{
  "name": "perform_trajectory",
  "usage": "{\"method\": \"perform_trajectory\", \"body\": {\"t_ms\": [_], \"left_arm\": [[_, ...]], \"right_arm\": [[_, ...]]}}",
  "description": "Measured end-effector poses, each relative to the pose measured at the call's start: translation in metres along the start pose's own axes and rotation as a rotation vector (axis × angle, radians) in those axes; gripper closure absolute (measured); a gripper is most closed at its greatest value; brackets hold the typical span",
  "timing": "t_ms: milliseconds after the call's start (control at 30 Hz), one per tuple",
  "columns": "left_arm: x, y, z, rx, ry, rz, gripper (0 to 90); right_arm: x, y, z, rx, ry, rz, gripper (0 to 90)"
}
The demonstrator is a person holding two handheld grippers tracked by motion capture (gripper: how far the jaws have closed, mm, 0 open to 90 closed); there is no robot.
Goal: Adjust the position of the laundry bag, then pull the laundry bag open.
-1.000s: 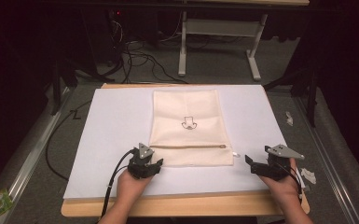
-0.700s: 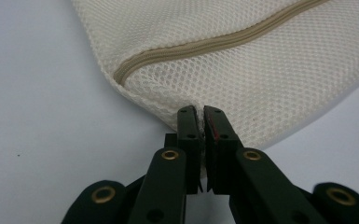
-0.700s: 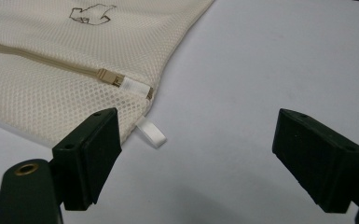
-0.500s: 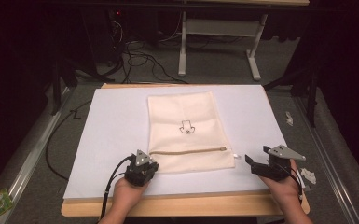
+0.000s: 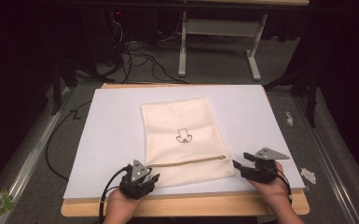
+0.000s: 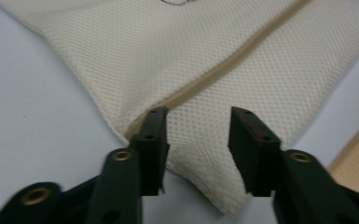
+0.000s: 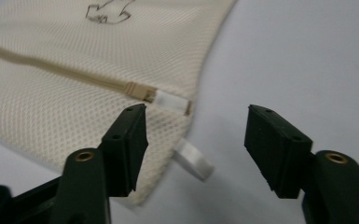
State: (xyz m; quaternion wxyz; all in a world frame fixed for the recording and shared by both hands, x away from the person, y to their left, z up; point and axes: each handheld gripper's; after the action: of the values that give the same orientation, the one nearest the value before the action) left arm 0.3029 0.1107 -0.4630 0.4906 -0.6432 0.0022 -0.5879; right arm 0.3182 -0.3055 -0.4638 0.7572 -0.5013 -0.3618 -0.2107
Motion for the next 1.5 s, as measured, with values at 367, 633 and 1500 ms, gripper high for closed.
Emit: {"method": "perform_trajectory", "body": {"t_ms": [367, 633, 1500], "left_arm": [[-0.007, -0.001, 0.020, 0.051, -0.074, -0.052, 37.7], [0.002, 0.007, 0.022, 0.029, -0.066, -0.076, 35.5], [0.004, 0.001, 0.017, 0.024, -0.015, -0.168, 40.9]], "right_arm": [[0.001, 0.027, 0.019, -0.076, -0.052, 0.124, 81.2], [-0.020, -0.003, 0.024, -0.036, -0.057, 0.161, 85.4], [-0.012, -0.009, 0.002, 0.025, 0.129, 0.107, 55.3]]}}
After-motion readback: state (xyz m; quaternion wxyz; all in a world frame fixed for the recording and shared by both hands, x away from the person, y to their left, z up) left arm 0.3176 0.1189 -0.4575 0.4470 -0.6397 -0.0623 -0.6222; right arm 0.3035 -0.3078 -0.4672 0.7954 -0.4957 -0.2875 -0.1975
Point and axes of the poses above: each handheld gripper's, and its own axes: y roughly forward along the jaws, x roughly out of its top, z roughly to its left, and after that the axes turned 14 degrees about y, right-handed
